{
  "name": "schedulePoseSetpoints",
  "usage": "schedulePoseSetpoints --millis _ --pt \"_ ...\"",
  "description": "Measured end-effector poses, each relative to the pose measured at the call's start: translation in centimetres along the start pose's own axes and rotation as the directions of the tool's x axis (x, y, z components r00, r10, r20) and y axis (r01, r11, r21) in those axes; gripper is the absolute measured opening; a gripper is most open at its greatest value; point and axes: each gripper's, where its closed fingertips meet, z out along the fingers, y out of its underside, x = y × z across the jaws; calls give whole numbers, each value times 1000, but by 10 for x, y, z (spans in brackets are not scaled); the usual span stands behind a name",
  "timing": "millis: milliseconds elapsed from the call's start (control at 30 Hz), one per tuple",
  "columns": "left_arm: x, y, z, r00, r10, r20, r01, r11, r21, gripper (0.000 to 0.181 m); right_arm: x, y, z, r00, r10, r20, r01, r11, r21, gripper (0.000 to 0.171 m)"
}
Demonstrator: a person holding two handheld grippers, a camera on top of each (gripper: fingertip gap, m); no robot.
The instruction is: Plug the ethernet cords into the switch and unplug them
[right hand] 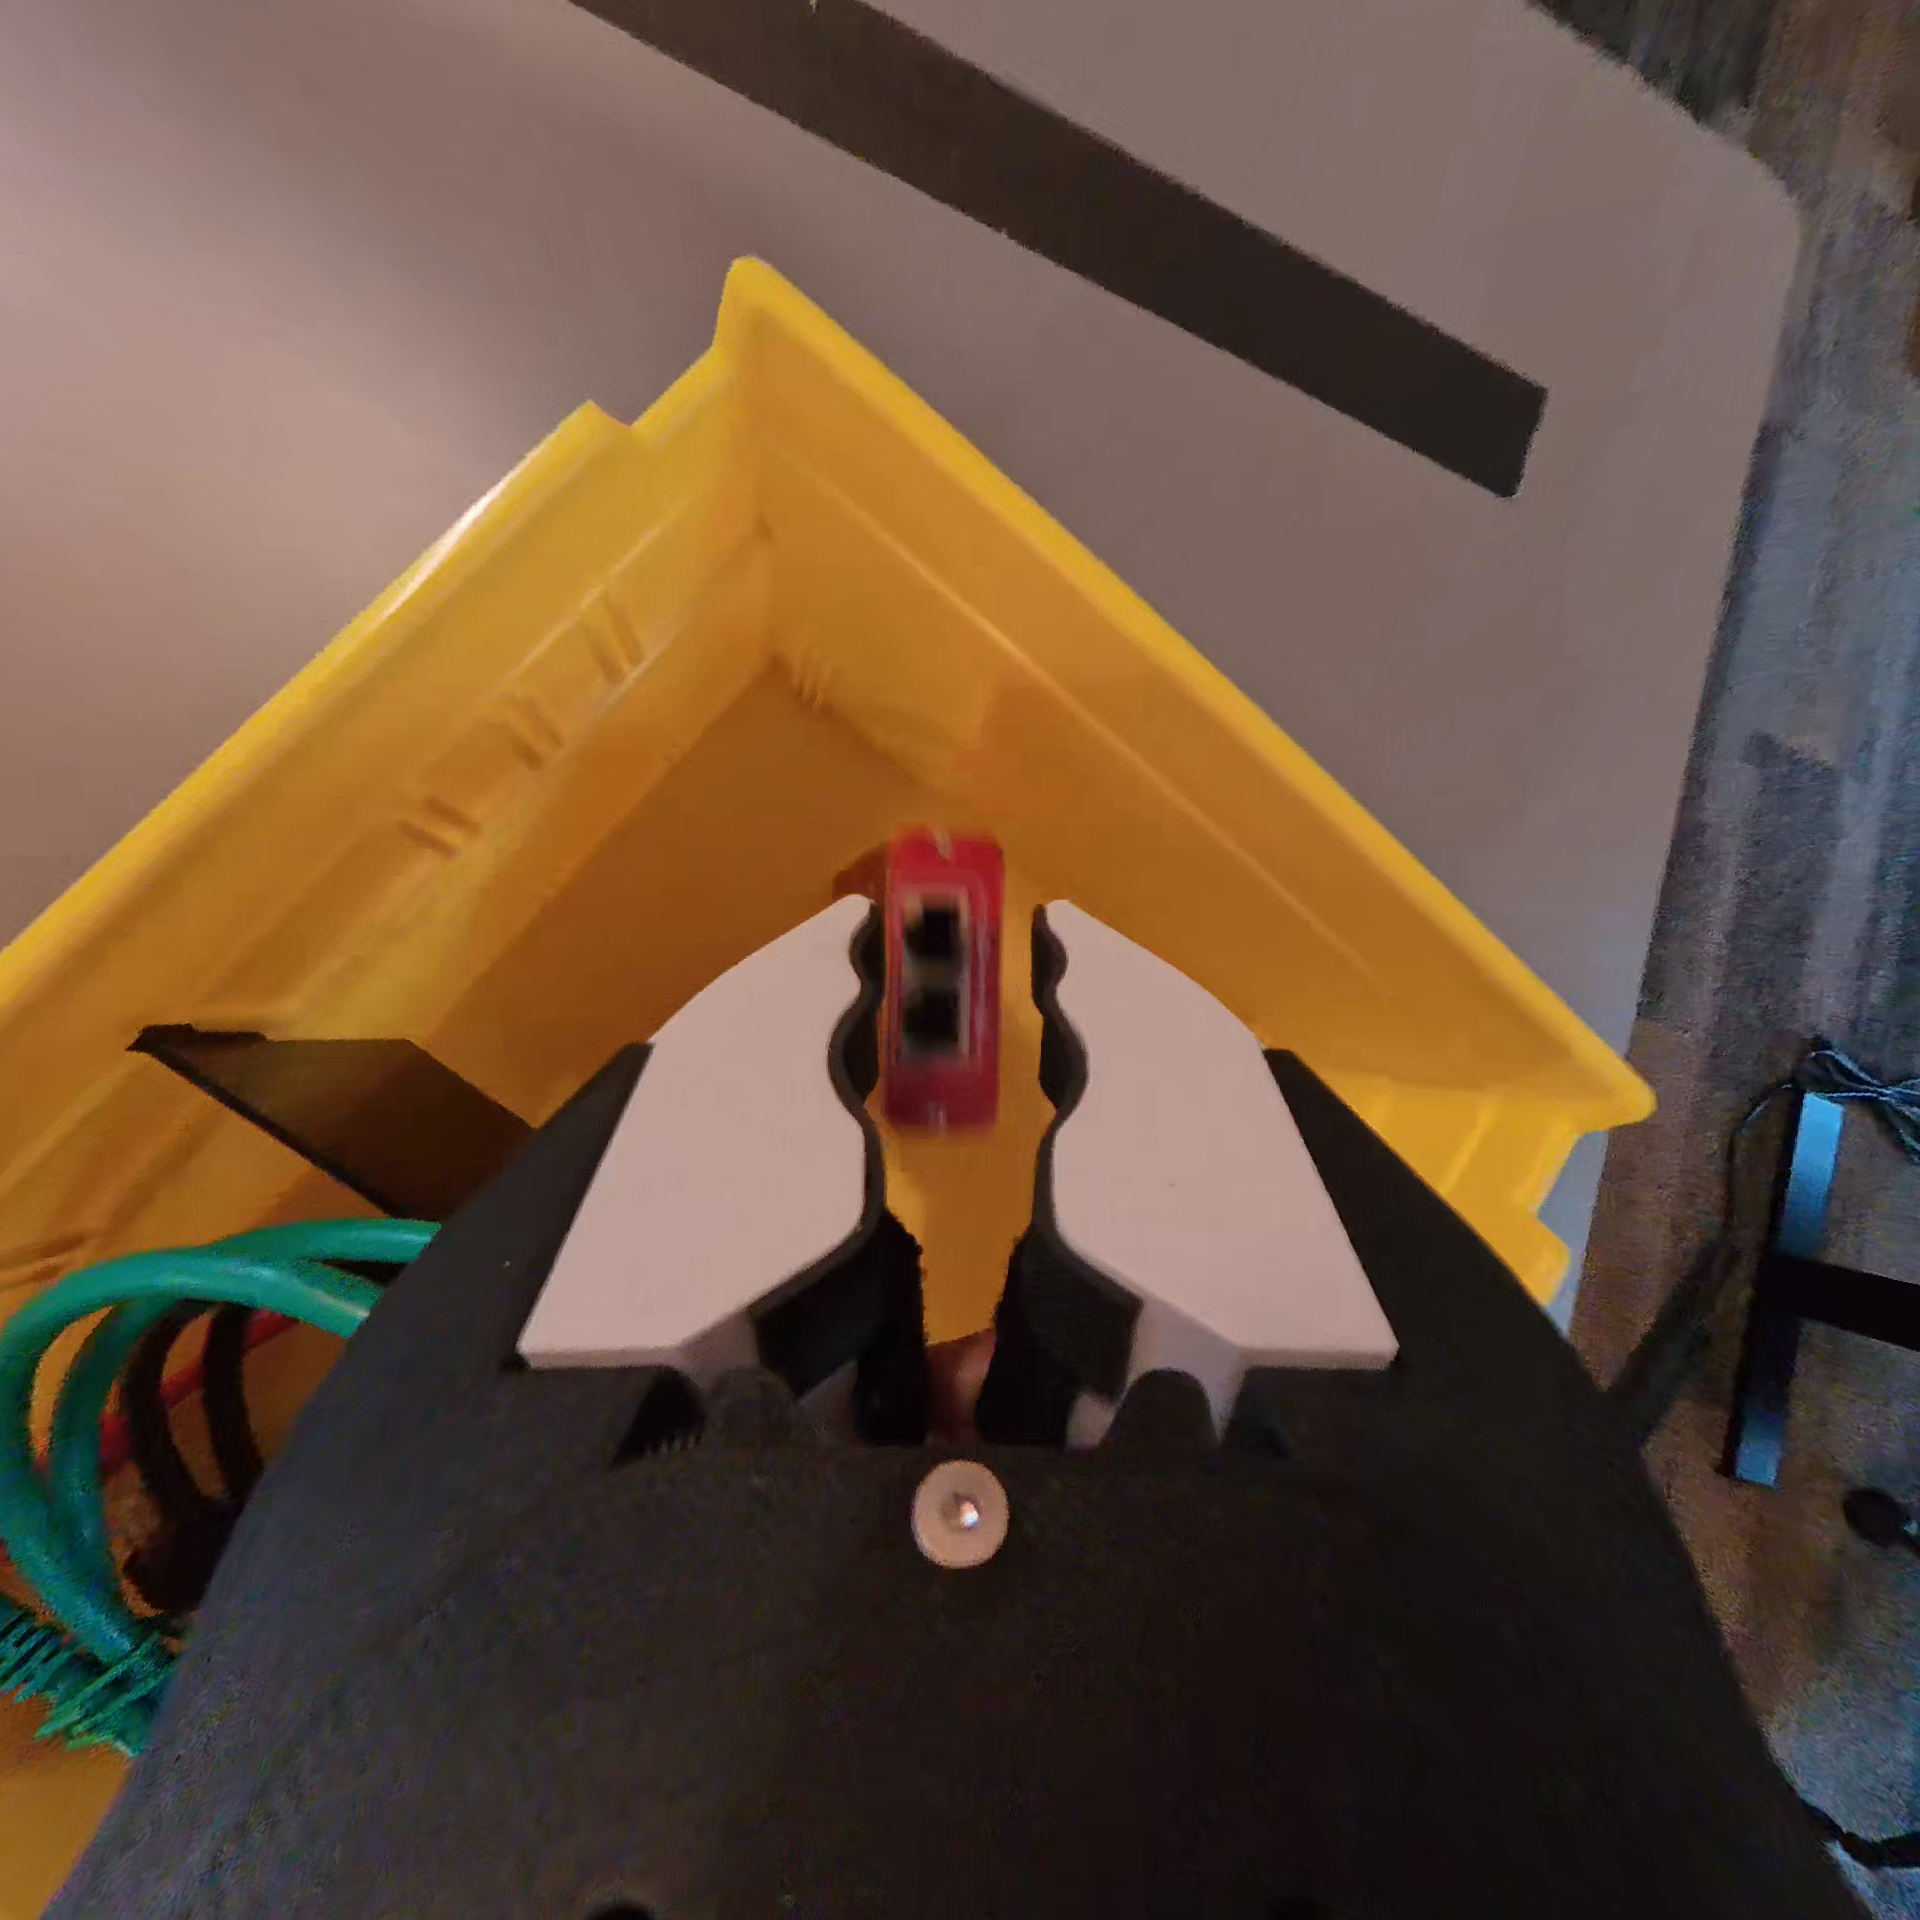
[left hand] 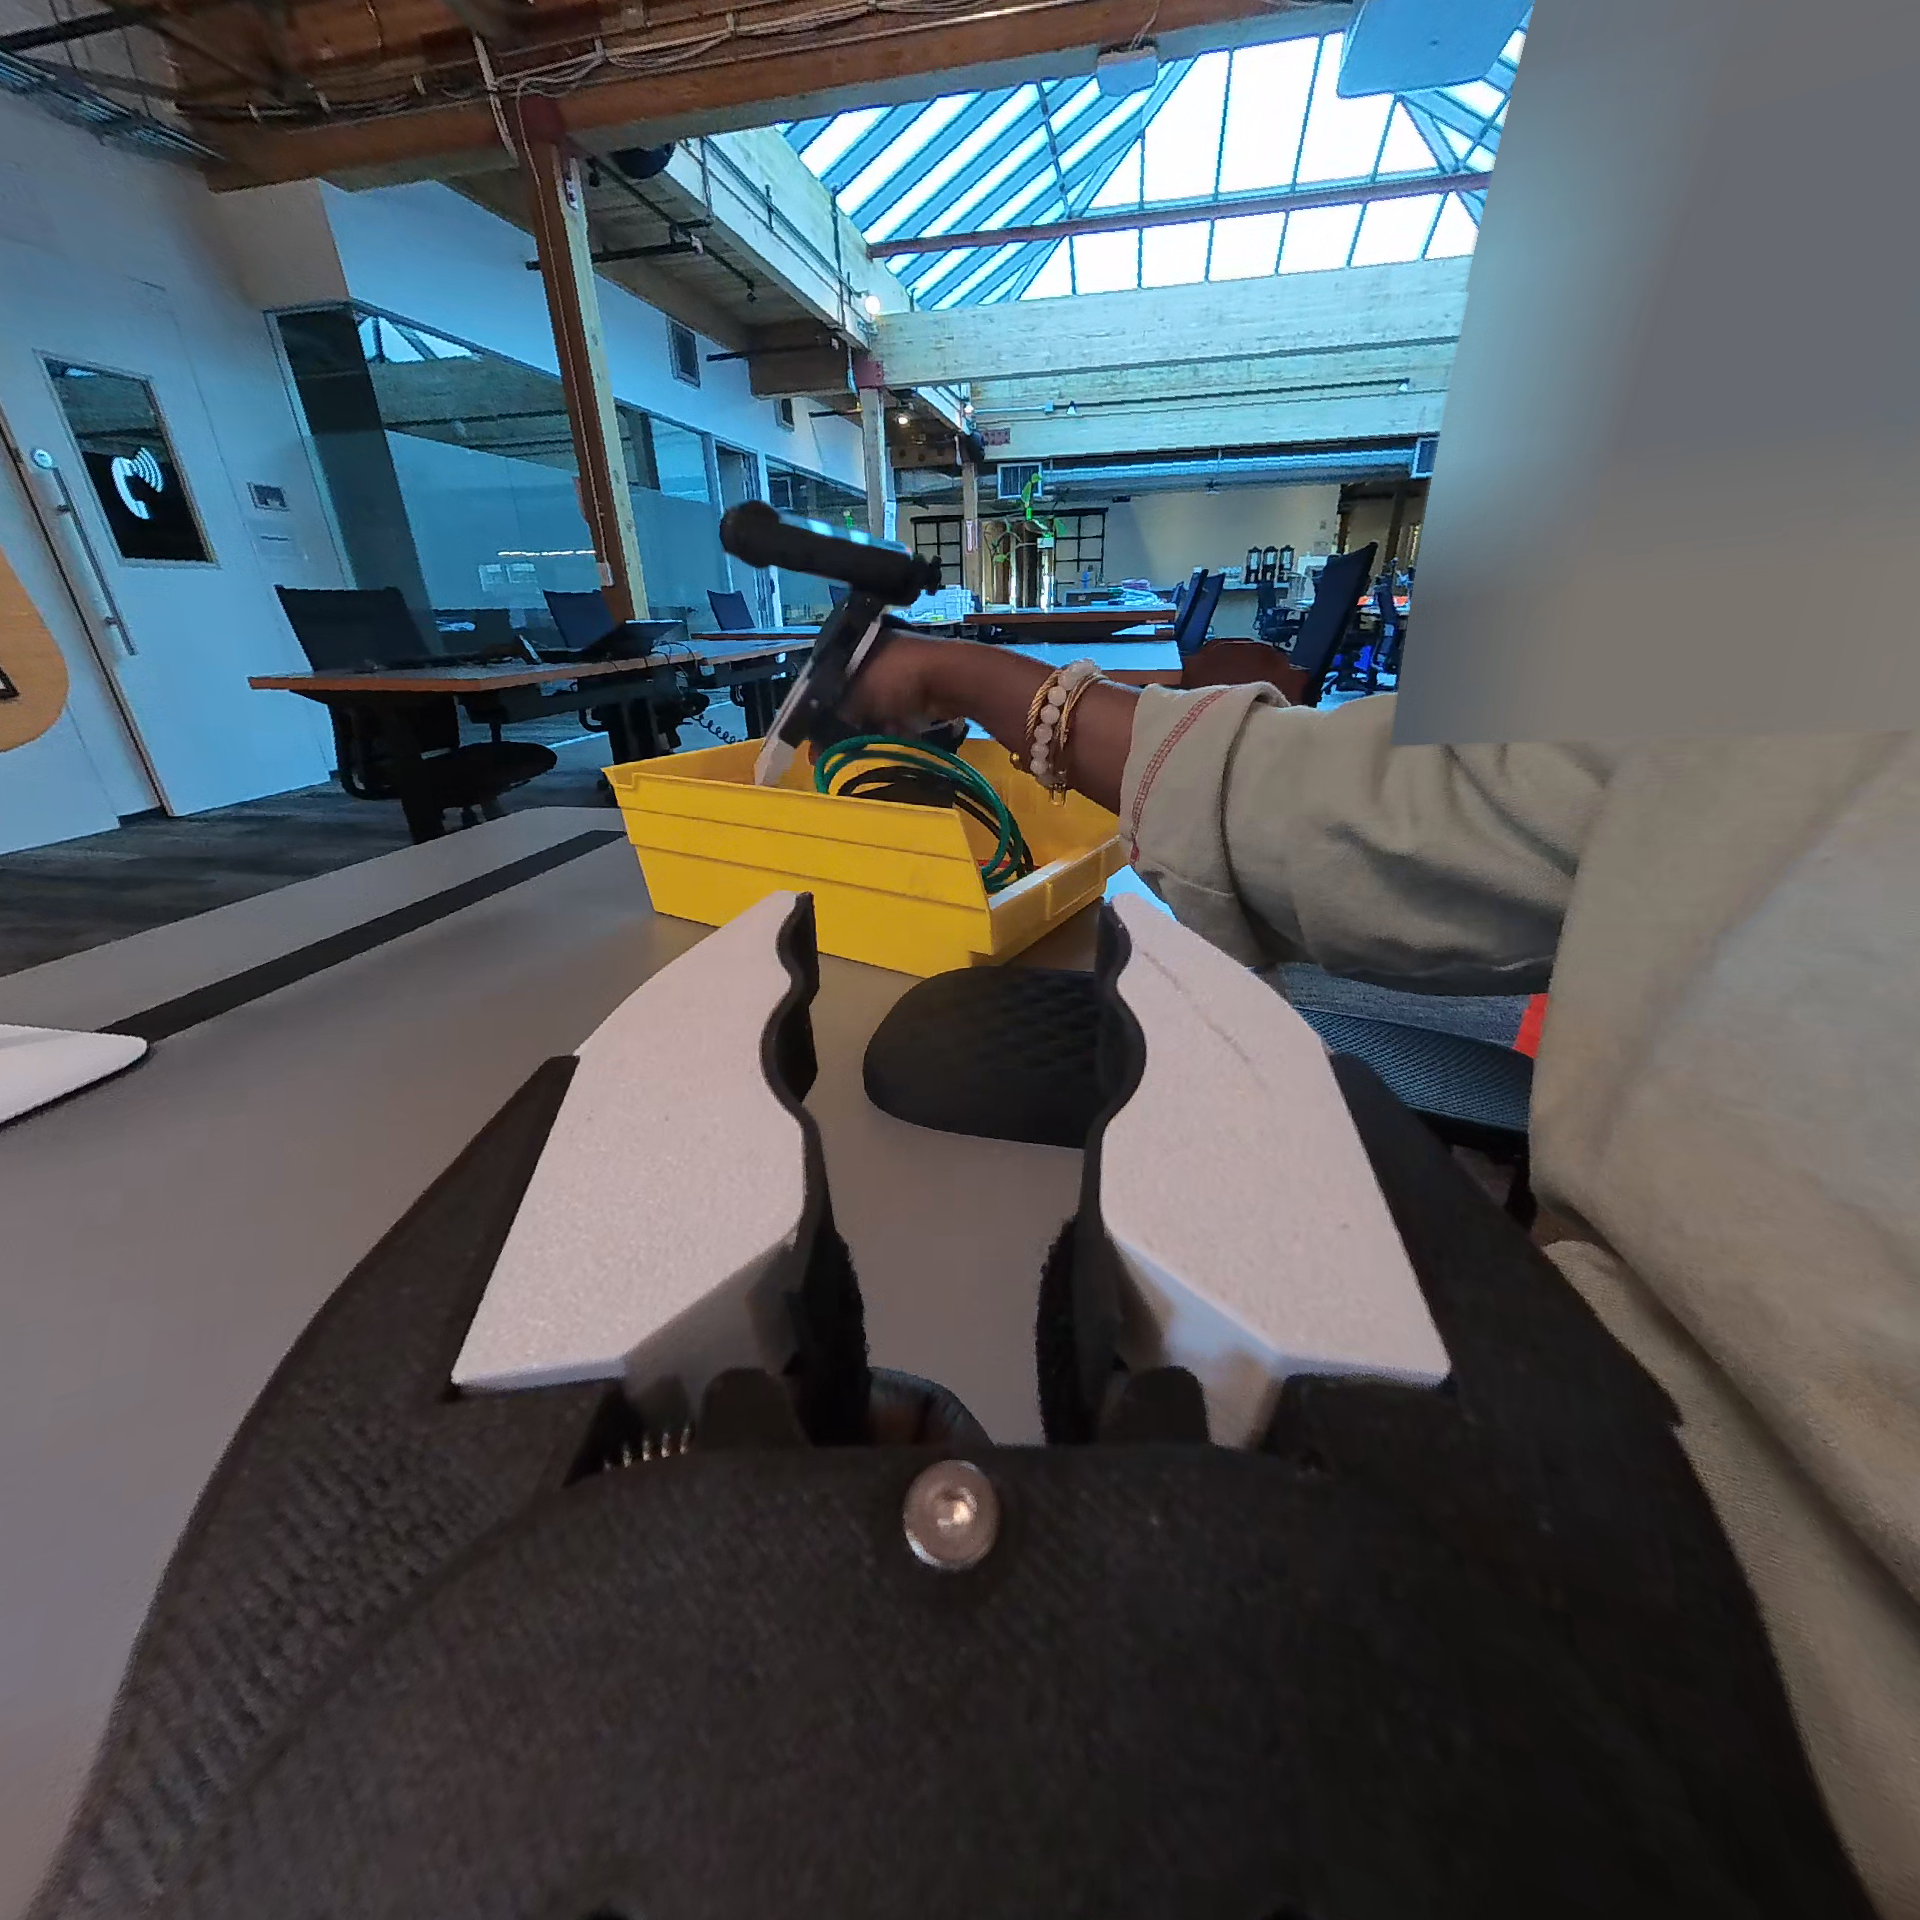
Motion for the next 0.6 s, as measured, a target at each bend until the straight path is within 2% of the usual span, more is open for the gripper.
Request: schedulePoseSetpoints --millis 133,267,433,533,600 --pt "0 1 1 1000 6 0 -6 1000 -6 51 1 -18 -24 999 -7 -47 11 995 94 34" --pt "1 2 1 1000 12 1 -12 1000 -10 51 -21 -41 -64 997 -32 -66 47 970 239 46" --pt "2 3 2 1000 23 3 -22 1000 -19 51 -106 -59 -134 987 -152 52 104 851 515 56" --pt "2 3 2 999 31 5 -31 999 -23 51 -156 -43 -164 971 -229 65 141 774 617 70" --pt "2 3 2 999 37 9 -37 999 -23 51 -173 -23 -171 979 -199 52 121 762 636 73"
